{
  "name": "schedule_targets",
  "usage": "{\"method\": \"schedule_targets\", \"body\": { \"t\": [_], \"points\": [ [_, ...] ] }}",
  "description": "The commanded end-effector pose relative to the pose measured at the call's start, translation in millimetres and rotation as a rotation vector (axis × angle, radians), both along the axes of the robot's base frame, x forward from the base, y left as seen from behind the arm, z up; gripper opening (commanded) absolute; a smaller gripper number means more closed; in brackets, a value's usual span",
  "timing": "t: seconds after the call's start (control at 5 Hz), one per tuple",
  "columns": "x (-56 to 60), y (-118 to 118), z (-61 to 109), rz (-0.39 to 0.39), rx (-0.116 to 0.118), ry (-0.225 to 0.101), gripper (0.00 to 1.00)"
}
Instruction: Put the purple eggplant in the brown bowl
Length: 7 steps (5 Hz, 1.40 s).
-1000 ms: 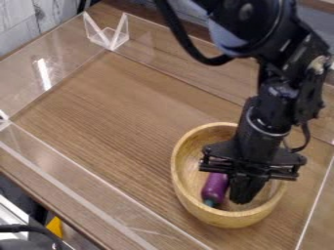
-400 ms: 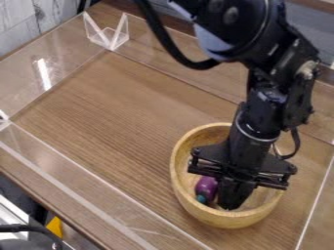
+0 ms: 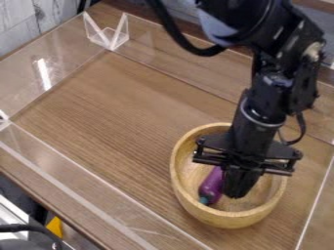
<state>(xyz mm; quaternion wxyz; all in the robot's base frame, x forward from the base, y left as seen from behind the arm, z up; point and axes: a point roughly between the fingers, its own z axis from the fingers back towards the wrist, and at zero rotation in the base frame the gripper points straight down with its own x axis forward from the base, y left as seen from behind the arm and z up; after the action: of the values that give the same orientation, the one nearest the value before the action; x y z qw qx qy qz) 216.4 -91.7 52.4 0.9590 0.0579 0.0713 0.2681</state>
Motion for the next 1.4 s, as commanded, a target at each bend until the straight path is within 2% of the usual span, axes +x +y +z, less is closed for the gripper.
{"method": "schedule_targets", "body": {
  "t": [0.0, 0.8, 1.2],
  "points": [
    [10.7, -9.1, 17.1, 0.064, -0.024, -0.056, 0.0],
    [40.8, -33.8, 21.8, 0.014, -0.03, -0.055, 0.0],
    [35.8, -41.9, 48.1, 0.072, -0.03, -0.055, 0.0]
  ]
}}
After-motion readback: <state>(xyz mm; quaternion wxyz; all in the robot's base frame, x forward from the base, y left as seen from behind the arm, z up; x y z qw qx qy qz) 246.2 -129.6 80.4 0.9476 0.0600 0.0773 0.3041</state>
